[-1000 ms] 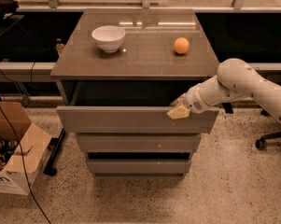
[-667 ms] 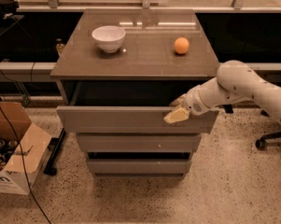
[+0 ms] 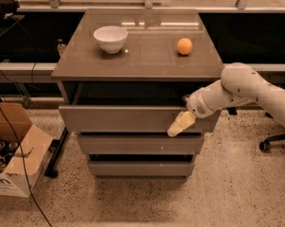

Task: Open top drawer

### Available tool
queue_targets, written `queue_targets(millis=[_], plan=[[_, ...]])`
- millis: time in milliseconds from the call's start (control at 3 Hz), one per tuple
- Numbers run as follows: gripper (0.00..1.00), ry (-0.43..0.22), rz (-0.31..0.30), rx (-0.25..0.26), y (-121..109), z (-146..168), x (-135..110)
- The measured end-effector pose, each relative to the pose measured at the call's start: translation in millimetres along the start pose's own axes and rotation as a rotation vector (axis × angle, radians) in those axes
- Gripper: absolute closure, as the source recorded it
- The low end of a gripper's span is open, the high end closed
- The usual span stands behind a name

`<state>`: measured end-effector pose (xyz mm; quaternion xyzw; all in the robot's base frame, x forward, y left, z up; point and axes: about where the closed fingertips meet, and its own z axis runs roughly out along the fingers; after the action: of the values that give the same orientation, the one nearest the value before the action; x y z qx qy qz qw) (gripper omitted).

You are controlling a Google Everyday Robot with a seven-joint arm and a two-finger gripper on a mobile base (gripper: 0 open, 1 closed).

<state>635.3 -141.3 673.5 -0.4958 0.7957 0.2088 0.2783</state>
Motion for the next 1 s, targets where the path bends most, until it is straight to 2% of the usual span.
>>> queue_targets(millis=[333,667,1000], plan=[[0.18,0.060,0.000,-0.032,4.1,5.1,11.0],[0.42,0.123,-0.024,-0.054,8.0,5.0,16.0],[0.65,0.123,-0.024,-0.054,8.1,3.5,14.7]])
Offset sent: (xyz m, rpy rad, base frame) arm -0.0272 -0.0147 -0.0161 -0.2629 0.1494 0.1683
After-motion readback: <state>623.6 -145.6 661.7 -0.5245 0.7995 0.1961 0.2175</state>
